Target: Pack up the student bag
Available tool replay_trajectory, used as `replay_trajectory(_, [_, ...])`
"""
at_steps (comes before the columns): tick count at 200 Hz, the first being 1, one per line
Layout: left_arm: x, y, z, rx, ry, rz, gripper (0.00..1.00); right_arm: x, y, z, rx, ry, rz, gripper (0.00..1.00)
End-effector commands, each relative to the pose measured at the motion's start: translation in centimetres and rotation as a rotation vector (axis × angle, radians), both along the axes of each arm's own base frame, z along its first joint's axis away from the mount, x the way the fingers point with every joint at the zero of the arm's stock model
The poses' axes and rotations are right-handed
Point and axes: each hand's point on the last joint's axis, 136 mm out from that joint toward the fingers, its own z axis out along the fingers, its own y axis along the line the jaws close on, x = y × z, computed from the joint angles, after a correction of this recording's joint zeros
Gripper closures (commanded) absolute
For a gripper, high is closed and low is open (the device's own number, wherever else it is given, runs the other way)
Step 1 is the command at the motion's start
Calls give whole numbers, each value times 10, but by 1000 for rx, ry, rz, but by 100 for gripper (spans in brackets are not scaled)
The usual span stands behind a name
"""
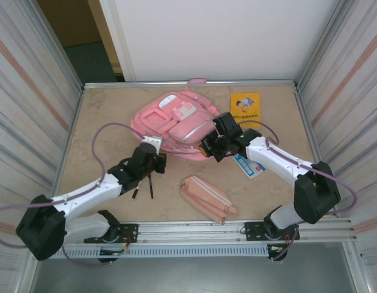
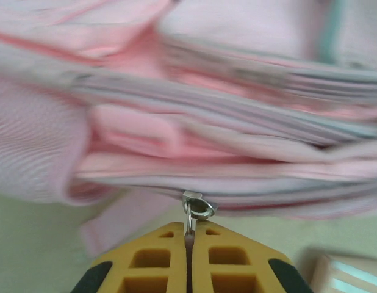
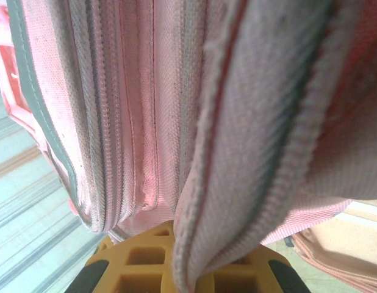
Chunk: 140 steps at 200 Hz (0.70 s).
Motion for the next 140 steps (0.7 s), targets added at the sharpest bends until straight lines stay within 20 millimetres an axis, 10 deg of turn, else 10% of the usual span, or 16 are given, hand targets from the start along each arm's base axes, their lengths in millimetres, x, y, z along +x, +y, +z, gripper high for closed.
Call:
replay_trajectory(1, [16, 50, -5, 15, -12, 151, 100, -1, -9, 14, 4, -19, -28, 100])
replay_trajectory(45, [53, 102, -20, 6, 41, 292, 100, -12, 12, 20, 38, -28, -9, 100])
replay_trajectory(92, [68, 105, -17, 42, 66, 318, 100, -18, 26, -6, -8, -5, -14, 97])
replay_trajectory(140, [60, 73, -17, -117, 170, 218, 79, -7, 40, -58, -48, 103, -112, 78])
